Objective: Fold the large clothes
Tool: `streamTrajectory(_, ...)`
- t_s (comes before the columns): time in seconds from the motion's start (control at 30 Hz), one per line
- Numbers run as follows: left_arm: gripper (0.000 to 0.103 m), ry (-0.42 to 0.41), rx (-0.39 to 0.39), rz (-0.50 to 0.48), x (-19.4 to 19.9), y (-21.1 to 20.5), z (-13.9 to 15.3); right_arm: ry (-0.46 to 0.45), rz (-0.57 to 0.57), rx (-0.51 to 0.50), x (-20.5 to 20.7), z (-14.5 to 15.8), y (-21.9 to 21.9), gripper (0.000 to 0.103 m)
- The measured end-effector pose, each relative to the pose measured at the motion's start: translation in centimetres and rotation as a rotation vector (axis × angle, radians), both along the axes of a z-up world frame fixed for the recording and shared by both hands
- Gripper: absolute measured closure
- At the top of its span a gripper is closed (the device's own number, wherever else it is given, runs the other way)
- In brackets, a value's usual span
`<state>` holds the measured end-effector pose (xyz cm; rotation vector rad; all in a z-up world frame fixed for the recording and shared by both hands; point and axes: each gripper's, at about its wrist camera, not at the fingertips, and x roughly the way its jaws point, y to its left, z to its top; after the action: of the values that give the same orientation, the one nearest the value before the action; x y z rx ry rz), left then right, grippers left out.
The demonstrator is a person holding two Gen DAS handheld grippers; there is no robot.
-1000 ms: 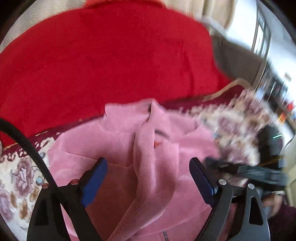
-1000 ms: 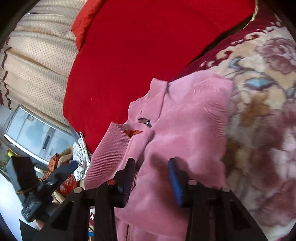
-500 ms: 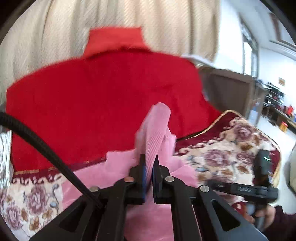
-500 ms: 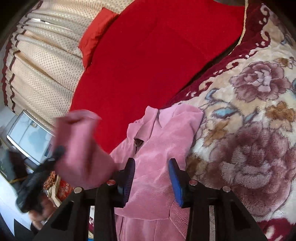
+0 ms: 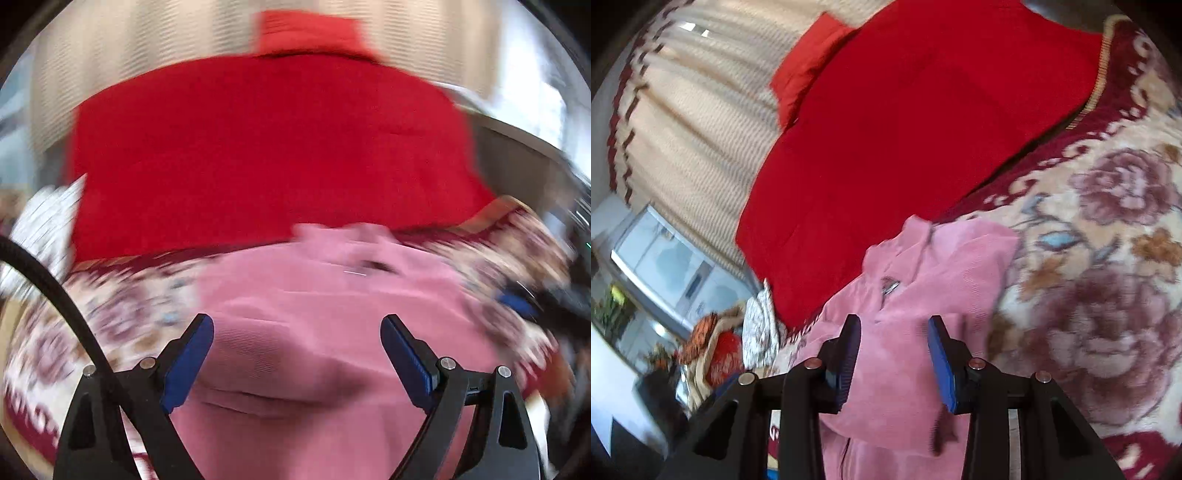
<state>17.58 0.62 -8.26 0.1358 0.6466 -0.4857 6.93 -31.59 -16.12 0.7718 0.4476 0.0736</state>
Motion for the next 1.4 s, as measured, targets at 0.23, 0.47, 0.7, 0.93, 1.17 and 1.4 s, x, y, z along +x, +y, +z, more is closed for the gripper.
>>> streamTrajectory(0.23,0.015,0.18,0.125,0.214,8.0,0.5,-8.2,0.166,0.071,-0.072,4.0,-3.1,3.1,0.062)
streamTrajectory(0.47,0.019,0.223,0.158,0.196,6.8,3.5,-10.4,0.17,0.094,-0.092,3.8,-2.7,2.5,0.065)
streamTrajectory(0.7,0.019,0.174,0.05,0.107,0.3,11.2,-7.3,0.242,0.21,-0.137,4.5,-3.5,4.8,0.03)
streamTrajectory(0.93,0.017,0.247,-0.049,0.091,-6.6,19.1,-9.9,0.178,0.232,-0.087,1.6,-1.7,4.5,0.03)
streamTrajectory(1.17,0.017,0.4,-0.24,0.019,-9.1,20.0,-15.6,0.243,0.26,-0.052,-3.5,-2.2,1.7,0.03)
streamTrajectory(1.4,0.017,0.441,-0.331,-0.032,-7.9,18.4,-18.4,0.353,0.233,0.058,-5.6,-5.9,-0.7,0.03)
